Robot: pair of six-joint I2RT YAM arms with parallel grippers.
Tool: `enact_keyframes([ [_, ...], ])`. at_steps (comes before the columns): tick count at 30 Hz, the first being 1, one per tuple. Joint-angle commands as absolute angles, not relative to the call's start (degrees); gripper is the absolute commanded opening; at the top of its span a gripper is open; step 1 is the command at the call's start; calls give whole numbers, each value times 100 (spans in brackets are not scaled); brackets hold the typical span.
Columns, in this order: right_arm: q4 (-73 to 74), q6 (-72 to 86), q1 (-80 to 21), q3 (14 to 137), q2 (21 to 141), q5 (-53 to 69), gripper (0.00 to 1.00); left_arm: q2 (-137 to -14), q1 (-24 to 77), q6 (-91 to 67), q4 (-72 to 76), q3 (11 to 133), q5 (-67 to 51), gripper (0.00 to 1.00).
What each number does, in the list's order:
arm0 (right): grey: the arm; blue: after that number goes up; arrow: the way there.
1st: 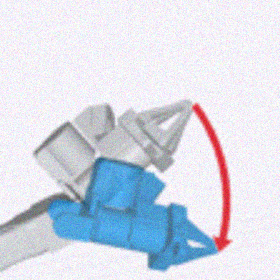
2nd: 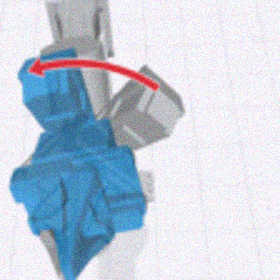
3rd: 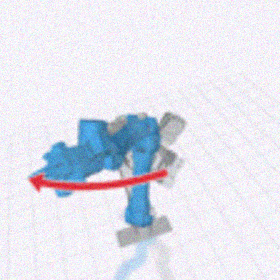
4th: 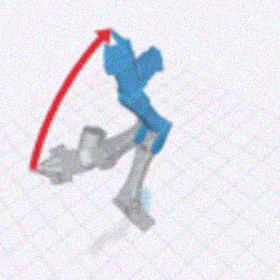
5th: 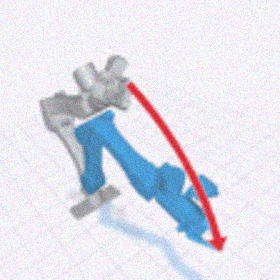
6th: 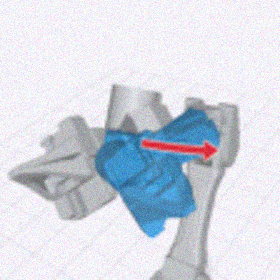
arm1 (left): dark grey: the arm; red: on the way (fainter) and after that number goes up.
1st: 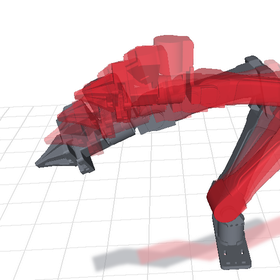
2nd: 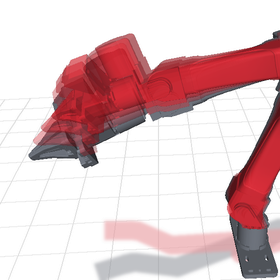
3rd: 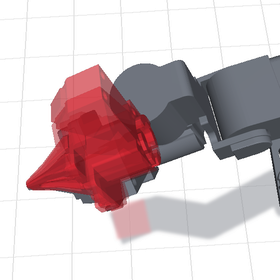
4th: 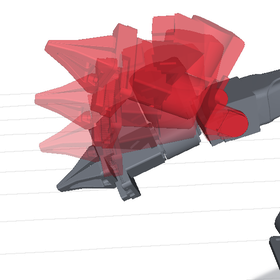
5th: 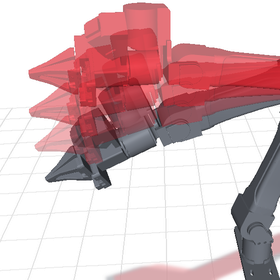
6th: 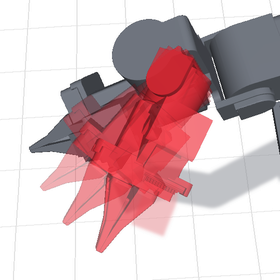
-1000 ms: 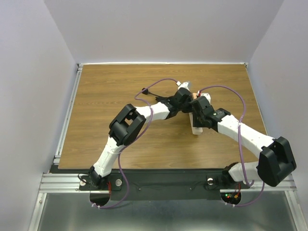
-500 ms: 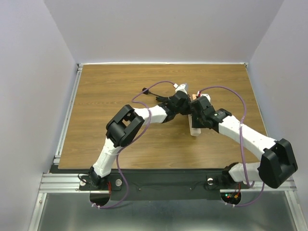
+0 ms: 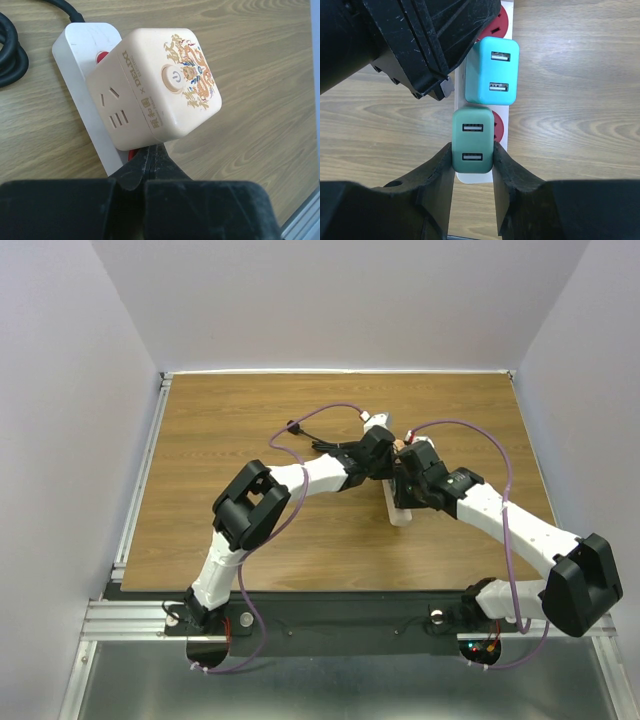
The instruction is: Pull the plug off the socket
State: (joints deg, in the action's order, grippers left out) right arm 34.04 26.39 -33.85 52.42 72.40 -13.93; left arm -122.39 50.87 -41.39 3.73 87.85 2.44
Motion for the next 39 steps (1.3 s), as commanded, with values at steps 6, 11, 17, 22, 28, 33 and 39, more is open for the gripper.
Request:
enact_keyframes([
  [6,2241,2575,-3445,5458,7083,-1345,0,-12288,4852,-3604,-2426,8639,765,0],
  [11,2233,2523,-3445,5423,7216,-1310,0,-12033,4676,-3691,-2049,8456,563,0],
  [17,2197,2400,-3498,5475,7497,-976,0,-11848,4500,-3718,-1670,8235,264,0],
  [22,2154,2399,-3612,5467,7848,-949,0,-11874,4412,-3718,-1643,8332,185,0],
  [28,2092,2478,-3779,5388,8138,-1072,1,-11786,4395,-3700,-1766,8350,272,0],
  [33,2004,2513,-3876,5361,8314,-1090,0,-11672,4403,-3691,-1872,8446,229,0],
  [39,1942,2540,-3929,5414,8385,-1099,0,-11418,4482,-3683,-1916,8700,255,0],
])
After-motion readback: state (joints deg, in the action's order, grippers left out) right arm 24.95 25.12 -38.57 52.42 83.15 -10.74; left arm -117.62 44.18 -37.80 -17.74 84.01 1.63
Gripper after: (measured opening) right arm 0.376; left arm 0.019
